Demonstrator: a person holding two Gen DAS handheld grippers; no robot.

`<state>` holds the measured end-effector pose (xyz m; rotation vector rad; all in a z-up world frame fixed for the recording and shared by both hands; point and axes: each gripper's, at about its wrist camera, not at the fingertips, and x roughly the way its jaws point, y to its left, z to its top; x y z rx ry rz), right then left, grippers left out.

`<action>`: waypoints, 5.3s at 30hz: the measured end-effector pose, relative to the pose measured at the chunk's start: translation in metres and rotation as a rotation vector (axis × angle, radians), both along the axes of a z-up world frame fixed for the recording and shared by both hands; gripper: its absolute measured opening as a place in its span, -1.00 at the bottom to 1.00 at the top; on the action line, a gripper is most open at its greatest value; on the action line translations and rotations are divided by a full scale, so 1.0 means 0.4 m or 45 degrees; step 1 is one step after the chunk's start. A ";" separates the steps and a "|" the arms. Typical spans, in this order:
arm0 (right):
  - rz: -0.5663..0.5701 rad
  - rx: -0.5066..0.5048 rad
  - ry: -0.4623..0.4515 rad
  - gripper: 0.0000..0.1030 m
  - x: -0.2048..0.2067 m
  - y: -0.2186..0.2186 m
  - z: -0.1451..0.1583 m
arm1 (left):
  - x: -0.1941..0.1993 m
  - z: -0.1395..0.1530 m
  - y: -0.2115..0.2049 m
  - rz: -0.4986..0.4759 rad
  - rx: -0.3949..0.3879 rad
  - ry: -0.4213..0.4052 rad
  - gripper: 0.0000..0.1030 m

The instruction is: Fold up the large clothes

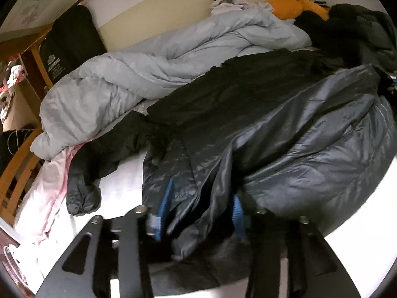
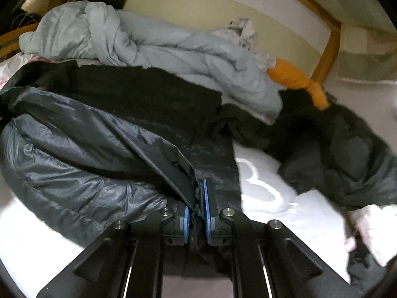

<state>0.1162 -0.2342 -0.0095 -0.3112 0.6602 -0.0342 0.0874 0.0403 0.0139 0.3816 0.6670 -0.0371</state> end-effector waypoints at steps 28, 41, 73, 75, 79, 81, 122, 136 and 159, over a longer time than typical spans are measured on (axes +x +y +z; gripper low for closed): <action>0.148 0.342 0.217 0.58 -0.039 -0.017 -0.102 | -0.020 -0.134 -0.054 0.019 -0.165 0.151 0.74; -0.083 0.288 0.187 0.59 0.023 -0.105 -0.154 | 0.029 -0.141 0.089 0.337 -0.310 0.155 0.66; 0.058 0.237 0.024 0.61 -0.098 -0.039 -0.034 | -0.121 -0.033 -0.091 -0.234 -0.151 0.143 0.90; 0.106 0.200 0.066 0.61 -0.114 -0.017 -0.062 | -0.125 -0.063 -0.102 -0.220 -0.126 0.190 0.90; 0.208 0.113 0.191 0.61 -0.138 0.033 -0.124 | -0.126 -0.109 -0.128 -0.213 -0.018 0.250 0.90; 0.279 -0.048 0.211 0.61 -0.151 0.080 -0.155 | -0.126 -0.134 -0.141 -0.235 0.033 0.298 0.90; 0.014 0.024 0.008 -0.55 -0.342 0.019 -0.086 | -0.253 -0.087 -0.002 -0.005 -0.214 0.235 -0.18; 0.049 0.155 0.065 -0.55 -0.358 -0.006 -0.043 | -0.275 -0.034 0.014 -0.027 -0.289 0.257 -0.33; 0.105 0.200 0.066 0.03 -0.260 -0.047 0.065 | -0.156 0.052 0.005 0.075 -0.166 0.088 0.80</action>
